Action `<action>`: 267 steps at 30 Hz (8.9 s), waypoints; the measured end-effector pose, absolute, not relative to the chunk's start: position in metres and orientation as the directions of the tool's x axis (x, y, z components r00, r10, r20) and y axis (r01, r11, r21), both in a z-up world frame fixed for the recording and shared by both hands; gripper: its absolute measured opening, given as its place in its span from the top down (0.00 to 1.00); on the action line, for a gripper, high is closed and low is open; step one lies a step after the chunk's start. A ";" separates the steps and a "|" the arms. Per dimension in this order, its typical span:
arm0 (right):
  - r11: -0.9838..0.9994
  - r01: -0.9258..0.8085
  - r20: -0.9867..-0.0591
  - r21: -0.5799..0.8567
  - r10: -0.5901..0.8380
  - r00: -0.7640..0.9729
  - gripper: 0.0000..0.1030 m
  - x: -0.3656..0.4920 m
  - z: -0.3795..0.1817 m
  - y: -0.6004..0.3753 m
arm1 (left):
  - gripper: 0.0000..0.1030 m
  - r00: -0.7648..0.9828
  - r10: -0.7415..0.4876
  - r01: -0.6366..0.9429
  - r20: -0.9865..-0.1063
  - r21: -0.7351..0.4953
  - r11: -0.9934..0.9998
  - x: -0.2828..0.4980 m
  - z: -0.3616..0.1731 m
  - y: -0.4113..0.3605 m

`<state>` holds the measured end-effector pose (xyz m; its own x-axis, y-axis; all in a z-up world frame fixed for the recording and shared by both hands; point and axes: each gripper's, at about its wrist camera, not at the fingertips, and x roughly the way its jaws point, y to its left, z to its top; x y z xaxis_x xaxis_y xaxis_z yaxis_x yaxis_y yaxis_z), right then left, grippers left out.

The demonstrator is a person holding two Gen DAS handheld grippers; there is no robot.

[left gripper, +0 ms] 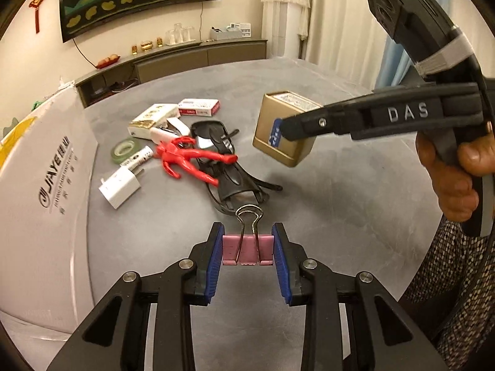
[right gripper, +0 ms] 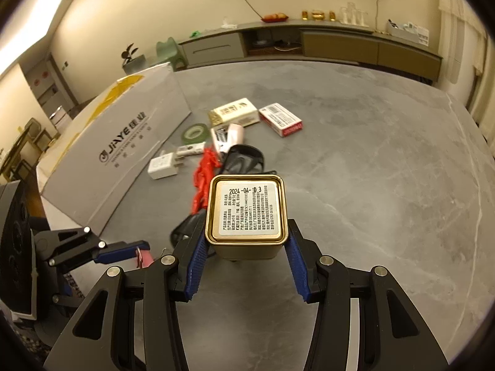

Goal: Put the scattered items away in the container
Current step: 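Carry the gold tin and pink clip over the yellow-lined box with both tools, then open the right tool dropping the tin while the left tool releases the clip into the box, then move both tools back toward the scattered items on the table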

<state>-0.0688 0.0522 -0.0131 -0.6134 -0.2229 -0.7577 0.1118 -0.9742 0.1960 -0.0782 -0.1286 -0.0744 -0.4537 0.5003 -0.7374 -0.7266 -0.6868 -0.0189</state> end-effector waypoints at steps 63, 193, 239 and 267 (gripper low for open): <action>-0.963 0.173 -0.575 0.206 -0.262 -0.775 0.51 -0.077 0.100 -0.123 | 0.68 -0.770 0.540 -0.458 -0.341 -0.294 -0.839 -0.084 0.075 -0.332; -0.841 0.408 -0.792 0.355 -0.503 -0.347 0.50 -0.231 0.031 -0.215 | 0.44 -0.707 0.409 -0.120 -0.578 -0.471 -0.874 -0.188 0.012 -0.400; -0.792 0.119 -0.611 0.599 -0.548 -0.572 0.48 -0.117 0.045 0.043 | 0.17 -0.285 0.714 -0.456 -0.639 -0.565 -0.688 -0.039 0.215 -0.222; -0.887 0.023 -0.728 0.462 -0.393 -0.562 0.48 -0.065 -0.011 0.112 | 0.17 -0.193 0.601 -0.240 -0.775 -0.557 -0.795 -0.130 -0.046 -0.146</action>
<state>-0.0648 0.1117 -0.0113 -0.5618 -0.3931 -0.7279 0.0226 -0.8868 0.4615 -0.1299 -0.1462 -0.0455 -0.1929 0.6012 -0.7754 -0.2399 -0.7952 -0.5568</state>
